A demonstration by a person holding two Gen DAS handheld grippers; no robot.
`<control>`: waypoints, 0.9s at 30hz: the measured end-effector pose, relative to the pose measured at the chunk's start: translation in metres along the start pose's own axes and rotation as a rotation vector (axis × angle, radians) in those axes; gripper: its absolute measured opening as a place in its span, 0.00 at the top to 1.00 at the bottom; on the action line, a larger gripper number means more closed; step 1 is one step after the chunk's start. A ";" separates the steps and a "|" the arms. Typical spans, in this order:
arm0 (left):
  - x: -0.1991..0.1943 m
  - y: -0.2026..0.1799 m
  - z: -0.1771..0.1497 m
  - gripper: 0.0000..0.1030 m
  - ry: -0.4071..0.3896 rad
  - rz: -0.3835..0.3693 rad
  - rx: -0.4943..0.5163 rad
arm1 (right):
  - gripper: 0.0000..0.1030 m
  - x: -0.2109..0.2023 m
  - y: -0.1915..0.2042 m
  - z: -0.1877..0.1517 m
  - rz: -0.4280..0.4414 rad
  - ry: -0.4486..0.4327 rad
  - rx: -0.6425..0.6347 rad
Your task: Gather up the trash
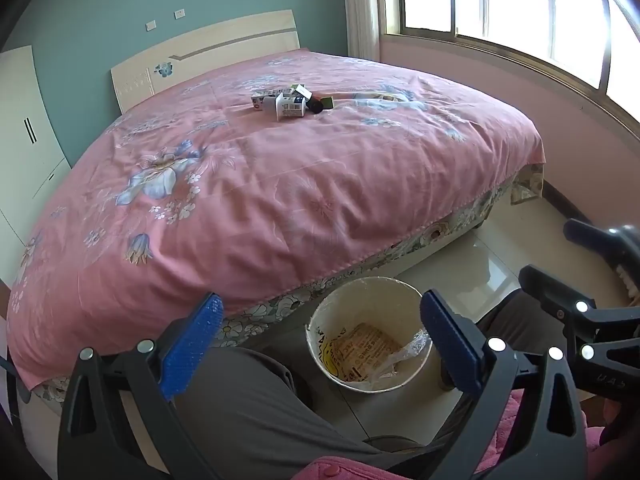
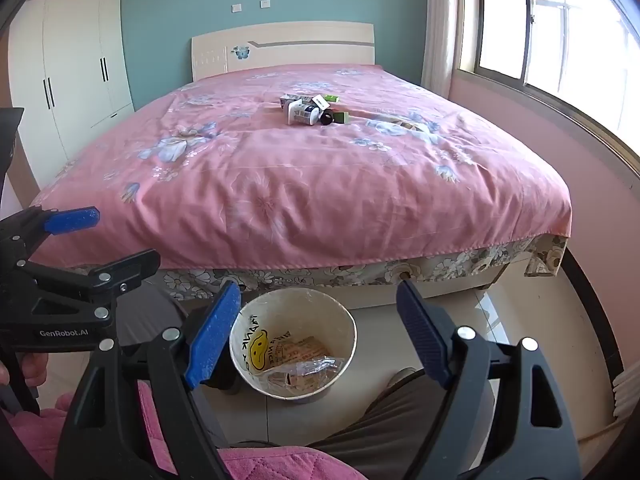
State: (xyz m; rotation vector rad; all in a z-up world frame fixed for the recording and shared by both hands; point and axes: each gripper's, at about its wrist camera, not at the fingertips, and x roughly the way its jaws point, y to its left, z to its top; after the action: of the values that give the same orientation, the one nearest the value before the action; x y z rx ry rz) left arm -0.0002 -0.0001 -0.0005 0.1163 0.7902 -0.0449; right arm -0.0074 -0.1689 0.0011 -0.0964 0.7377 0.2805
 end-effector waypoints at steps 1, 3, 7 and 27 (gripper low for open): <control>0.000 0.000 0.000 0.02 0.003 -0.003 0.002 | 0.23 0.000 0.001 0.000 0.001 0.001 -0.004; 0.001 0.001 0.000 0.02 0.018 -0.010 -0.014 | 0.23 0.001 0.003 0.001 0.001 0.001 -0.013; 0.003 0.001 0.000 0.02 0.017 -0.010 -0.008 | 0.23 0.000 0.006 0.001 0.010 0.001 -0.020; 0.003 0.005 -0.005 0.02 0.009 -0.001 -0.019 | 0.23 0.005 0.004 -0.008 -0.001 0.018 -0.004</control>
State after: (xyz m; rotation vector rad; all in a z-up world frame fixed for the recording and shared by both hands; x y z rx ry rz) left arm -0.0015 0.0057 -0.0058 0.0987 0.7996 -0.0375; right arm -0.0101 -0.1655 -0.0081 -0.1030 0.7555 0.2809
